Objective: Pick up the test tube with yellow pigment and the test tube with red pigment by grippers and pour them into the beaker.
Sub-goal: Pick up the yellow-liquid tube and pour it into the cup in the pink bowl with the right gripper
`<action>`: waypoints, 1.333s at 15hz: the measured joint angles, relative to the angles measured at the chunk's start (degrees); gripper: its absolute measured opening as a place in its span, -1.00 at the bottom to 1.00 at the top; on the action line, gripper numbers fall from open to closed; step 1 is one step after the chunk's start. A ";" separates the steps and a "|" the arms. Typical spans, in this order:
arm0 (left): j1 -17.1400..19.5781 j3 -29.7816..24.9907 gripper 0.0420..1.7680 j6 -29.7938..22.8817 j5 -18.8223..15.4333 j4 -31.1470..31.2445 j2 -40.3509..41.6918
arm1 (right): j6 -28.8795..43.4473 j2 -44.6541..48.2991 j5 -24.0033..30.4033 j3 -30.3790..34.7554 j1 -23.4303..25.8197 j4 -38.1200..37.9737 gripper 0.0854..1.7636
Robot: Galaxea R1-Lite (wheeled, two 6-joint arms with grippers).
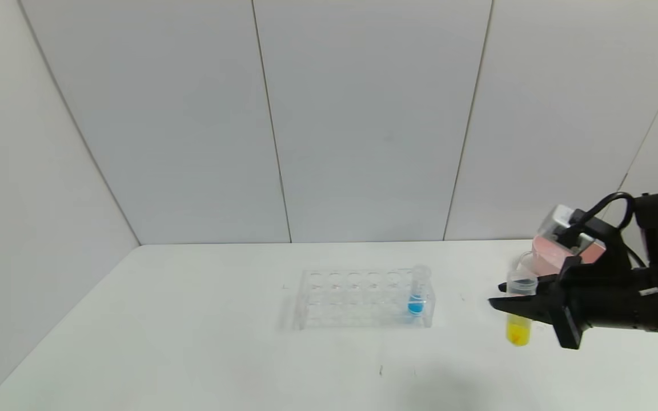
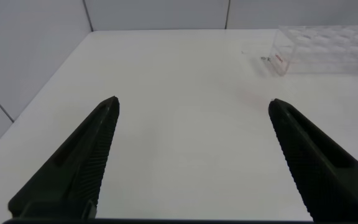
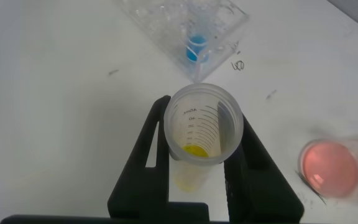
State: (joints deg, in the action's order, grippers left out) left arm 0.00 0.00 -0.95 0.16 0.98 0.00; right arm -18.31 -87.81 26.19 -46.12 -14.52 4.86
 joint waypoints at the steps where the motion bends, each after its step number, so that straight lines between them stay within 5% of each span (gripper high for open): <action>1: 0.00 0.00 0.94 0.00 -0.02 0.00 0.00 | -3.41 0.84 3.10 -0.96 4.00 -3.74 -0.43; 5: 0.00 0.00 0.94 0.02 -0.02 0.00 0.00 | -17.26 1.51 10.40 -7.44 16.94 -17.59 -0.43; 10: 0.00 0.00 0.94 0.00 0.00 0.00 0.00 | -35.83 -1.27 10.84 -9.92 27.44 -19.86 -0.43; 16: 0.00 0.00 0.94 0.00 0.00 -0.02 0.00 | -48.36 -8.00 6.83 -16.40 31.71 -20.52 -0.43; 20: 0.00 0.00 0.94 0.00 0.00 0.00 0.00 | -53.78 -11.39 1.48 -23.09 31.51 -30.72 -0.43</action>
State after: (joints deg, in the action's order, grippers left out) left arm 0.00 0.00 -0.95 0.16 0.98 0.00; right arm -72.10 -99.19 27.66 -69.21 16.99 -25.86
